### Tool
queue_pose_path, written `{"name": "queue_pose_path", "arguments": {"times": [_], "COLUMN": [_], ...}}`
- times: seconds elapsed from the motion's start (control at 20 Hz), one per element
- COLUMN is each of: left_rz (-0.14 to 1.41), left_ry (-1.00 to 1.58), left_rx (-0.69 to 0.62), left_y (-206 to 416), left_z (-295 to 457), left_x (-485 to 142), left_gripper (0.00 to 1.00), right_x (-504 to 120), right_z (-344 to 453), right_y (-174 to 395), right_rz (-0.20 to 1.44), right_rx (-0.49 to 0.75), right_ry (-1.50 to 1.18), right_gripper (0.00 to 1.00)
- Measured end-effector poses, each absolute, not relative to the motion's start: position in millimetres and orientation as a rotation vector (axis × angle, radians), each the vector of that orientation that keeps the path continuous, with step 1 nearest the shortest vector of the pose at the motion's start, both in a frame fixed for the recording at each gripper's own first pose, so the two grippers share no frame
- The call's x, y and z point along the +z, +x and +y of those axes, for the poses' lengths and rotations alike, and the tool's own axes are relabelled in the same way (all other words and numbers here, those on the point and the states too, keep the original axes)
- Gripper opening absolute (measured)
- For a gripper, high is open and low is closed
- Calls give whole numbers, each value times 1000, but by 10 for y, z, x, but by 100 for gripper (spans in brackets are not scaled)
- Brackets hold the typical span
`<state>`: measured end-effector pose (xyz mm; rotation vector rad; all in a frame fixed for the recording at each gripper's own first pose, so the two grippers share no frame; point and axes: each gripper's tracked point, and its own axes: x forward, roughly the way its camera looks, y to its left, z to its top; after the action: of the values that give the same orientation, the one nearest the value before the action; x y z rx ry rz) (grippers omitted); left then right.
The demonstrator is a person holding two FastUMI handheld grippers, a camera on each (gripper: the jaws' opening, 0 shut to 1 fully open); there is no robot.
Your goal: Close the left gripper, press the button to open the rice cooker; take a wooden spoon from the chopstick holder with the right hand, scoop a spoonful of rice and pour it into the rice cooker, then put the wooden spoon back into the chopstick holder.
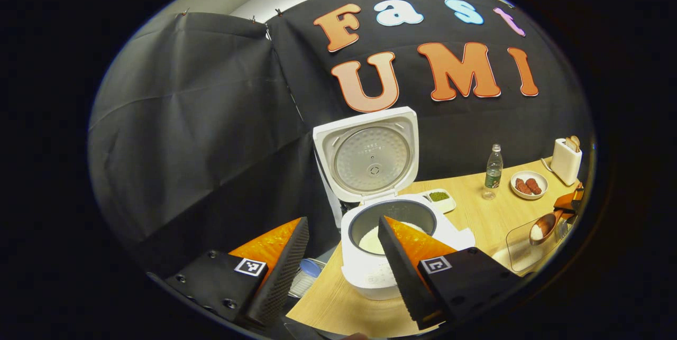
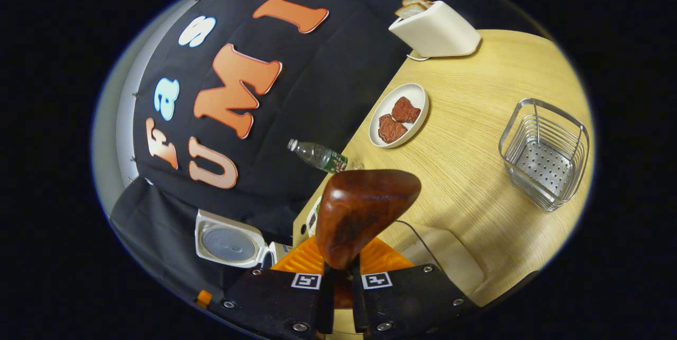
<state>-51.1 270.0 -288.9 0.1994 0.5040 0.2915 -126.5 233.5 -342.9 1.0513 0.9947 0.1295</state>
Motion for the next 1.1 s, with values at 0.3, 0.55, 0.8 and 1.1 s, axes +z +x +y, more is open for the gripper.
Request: {"name": "queue_pose_path", "arguments": {"times": [0.3, 0.55, 0.8, 1.1], "left_rz": [492, 486, 480, 488], "left_ry": [178, 143, 118, 96], "left_rx": [310, 337, 383, 437], "left_y": [-514, -564, -644, -738], "left_z": [2680, 2823, 3178, 3705], "left_x": [-2861, -2897, -2954, -3085], "left_gripper": [91, 91, 91, 91], "right_x": [-3014, -2547, -2165, -1972], "right_z": [2442, 2849, 3597, 4539], "right_y": [-991, -722, -523, -473], "right_rz": [959, 929, 918, 916], "right_rx": [145, 210, 303, 419], "right_ry": [1223, 1307, 1333, 1237], "right_gripper": [14, 13, 13, 13]}}
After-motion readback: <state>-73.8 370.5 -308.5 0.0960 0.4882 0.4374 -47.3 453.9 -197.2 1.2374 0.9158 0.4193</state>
